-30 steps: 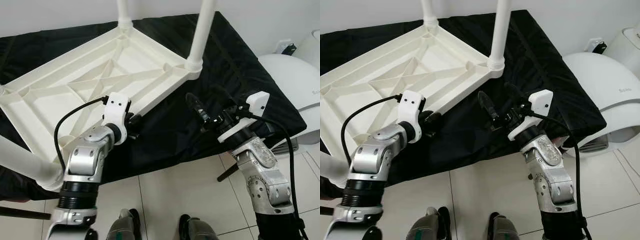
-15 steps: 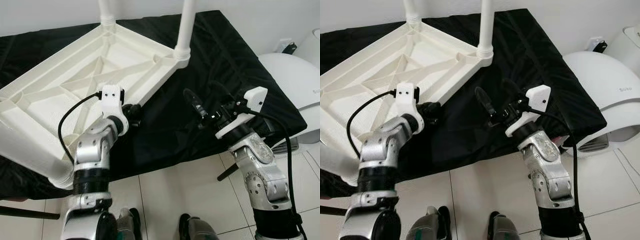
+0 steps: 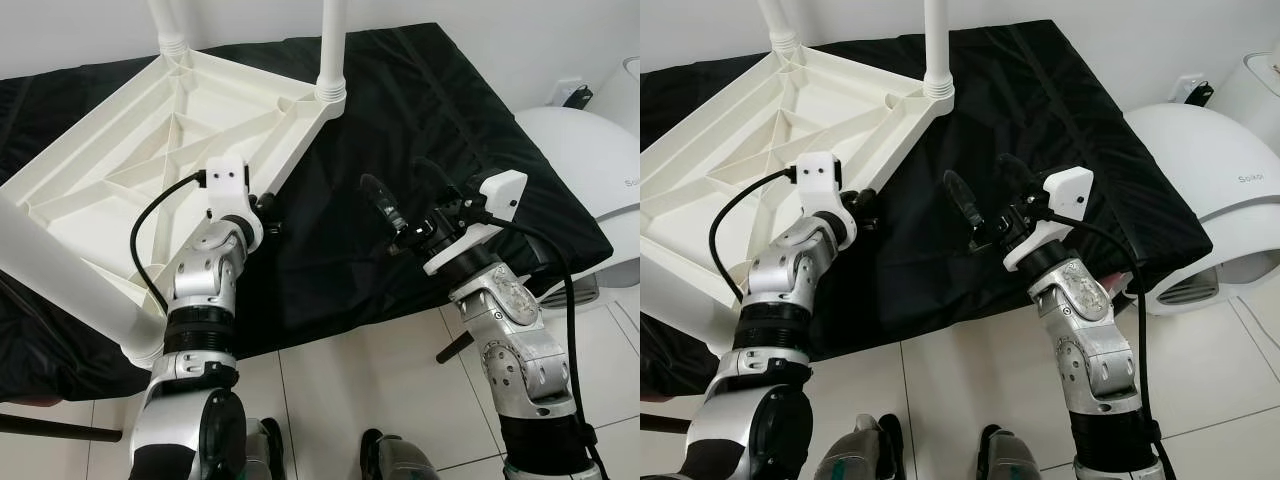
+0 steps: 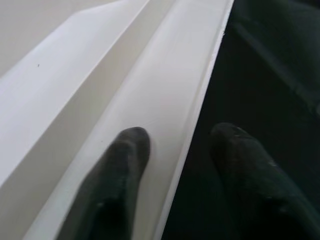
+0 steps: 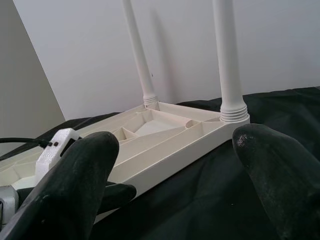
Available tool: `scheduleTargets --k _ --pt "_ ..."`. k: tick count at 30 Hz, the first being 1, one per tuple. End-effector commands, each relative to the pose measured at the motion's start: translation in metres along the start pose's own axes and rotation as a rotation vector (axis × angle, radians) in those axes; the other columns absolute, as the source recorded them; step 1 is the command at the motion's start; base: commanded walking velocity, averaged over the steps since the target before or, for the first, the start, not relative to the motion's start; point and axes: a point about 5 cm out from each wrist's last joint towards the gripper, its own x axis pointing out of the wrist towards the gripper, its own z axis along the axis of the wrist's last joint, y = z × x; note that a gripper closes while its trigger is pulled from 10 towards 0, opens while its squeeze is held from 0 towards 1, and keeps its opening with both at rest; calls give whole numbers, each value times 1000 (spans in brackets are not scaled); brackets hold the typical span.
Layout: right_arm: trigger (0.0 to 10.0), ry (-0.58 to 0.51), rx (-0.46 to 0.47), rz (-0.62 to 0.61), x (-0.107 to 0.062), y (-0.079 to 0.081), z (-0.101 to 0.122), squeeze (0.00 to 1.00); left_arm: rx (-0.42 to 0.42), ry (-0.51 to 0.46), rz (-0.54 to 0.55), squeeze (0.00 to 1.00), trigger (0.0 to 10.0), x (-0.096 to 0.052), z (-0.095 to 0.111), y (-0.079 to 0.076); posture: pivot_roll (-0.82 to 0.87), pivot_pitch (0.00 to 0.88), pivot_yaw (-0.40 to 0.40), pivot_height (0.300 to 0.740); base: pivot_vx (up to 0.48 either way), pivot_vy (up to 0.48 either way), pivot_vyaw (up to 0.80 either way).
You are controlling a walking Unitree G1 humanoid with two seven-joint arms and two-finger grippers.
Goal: Building children table
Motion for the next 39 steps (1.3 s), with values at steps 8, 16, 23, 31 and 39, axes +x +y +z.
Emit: scheduleTargets --k 8,16,23,31,39 --pt "10000 -9 -6 -23 -3 0 0 0 119 -157 -52 0 10000 -14 11 -19 -20 174 40 740 0 0 0" --pt "10000 -4 -8 -38 -3 -2 -4 0 245 -304 -251 0 10000 -44 16 -36 -7 171 34 740 0 0 0" --pt "10000 13 -30 -63 -4 -6 -12 0 332 -415 -334 0 10000 -76 6 -45 2 166 25 740 0 0 0" --pt "10000 58 -58 -56 -6 -13 -26 0 340 -399 -432 0 10000 -118 -30 -39 25 171 5 740 0 0 0" --pt "10000 89 -83 -16 -1 -19 -38 0 375 -412 -475 0 10000 -145 -52 -32 43 175 -9 740 0 0 0"
